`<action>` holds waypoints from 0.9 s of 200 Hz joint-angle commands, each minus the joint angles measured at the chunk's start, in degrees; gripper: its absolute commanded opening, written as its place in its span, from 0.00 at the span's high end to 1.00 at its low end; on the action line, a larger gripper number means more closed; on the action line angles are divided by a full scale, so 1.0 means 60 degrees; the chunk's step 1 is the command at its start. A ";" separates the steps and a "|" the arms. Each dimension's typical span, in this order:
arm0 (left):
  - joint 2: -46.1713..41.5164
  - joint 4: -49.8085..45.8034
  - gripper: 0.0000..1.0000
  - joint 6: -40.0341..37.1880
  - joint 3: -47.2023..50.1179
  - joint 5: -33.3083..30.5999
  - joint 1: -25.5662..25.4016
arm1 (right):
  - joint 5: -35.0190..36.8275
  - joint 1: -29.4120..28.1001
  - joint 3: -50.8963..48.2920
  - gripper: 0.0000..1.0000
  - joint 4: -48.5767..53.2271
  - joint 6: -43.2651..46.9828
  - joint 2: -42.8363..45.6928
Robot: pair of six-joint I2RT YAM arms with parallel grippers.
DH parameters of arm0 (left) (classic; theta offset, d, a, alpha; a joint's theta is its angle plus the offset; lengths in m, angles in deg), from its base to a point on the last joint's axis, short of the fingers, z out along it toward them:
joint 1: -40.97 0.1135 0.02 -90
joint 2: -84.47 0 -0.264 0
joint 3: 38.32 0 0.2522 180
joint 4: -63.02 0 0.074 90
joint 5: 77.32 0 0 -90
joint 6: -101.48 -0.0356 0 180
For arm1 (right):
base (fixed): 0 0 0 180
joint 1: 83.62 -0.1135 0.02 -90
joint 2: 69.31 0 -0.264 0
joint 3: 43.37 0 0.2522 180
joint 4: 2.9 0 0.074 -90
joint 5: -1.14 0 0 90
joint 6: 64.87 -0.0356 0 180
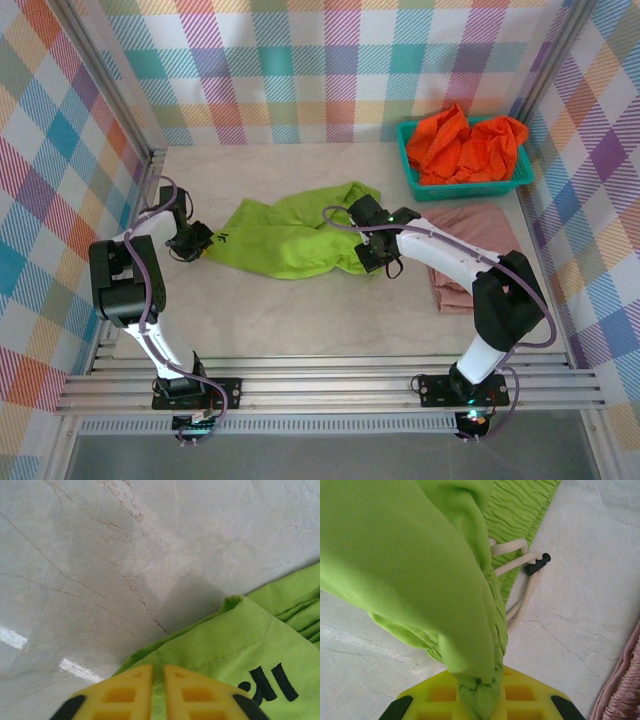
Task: Fold and stack the shorts
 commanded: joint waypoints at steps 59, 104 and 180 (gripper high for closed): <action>-0.0816 -0.0370 1.00 -0.0185 -0.0429 -0.0312 -0.0056 | -0.0020 0.0042 -0.0135 0.99 0.0004 -0.0052 0.0087; -0.0825 -0.0394 0.68 0.0101 -0.0418 0.0407 0.0017 | -0.0112 0.0042 -0.0196 0.99 -0.0038 -0.0111 0.0072; 0.0097 -0.0192 0.57 0.0365 -0.0292 0.0841 -0.0012 | -0.0108 0.0041 -0.0283 0.99 -0.0097 -0.0077 0.0118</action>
